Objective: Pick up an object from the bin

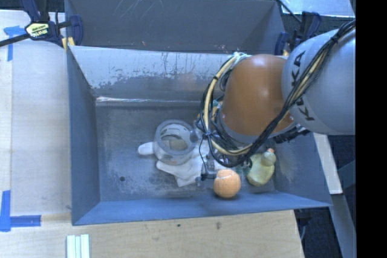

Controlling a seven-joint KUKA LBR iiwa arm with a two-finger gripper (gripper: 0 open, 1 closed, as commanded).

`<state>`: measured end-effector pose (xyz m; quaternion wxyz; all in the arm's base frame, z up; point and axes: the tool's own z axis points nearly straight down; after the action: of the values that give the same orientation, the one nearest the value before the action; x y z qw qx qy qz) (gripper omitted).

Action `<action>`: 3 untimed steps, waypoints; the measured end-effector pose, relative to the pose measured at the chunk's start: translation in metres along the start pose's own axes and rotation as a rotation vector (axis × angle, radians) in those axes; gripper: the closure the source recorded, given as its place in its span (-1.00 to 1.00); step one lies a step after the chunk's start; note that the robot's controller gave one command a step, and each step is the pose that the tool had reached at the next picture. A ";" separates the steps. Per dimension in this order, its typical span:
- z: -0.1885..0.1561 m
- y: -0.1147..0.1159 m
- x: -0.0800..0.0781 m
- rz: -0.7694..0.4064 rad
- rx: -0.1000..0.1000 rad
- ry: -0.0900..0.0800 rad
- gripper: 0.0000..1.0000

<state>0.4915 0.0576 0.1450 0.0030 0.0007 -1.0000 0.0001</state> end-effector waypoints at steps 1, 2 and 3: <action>-0.004 0.000 -0.002 0.001 -0.001 -0.008 -1.00; 0.046 0.006 -0.010 -0.032 -0.001 -0.012 -1.00; 0.073 0.010 -0.020 0.002 -0.001 -0.004 -1.00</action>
Offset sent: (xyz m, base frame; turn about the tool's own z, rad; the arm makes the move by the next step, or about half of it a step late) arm 0.0098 0.0092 -0.0750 -0.0503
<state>0.5112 0.0672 0.0714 0.0009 -0.0001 -1.0000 -0.0004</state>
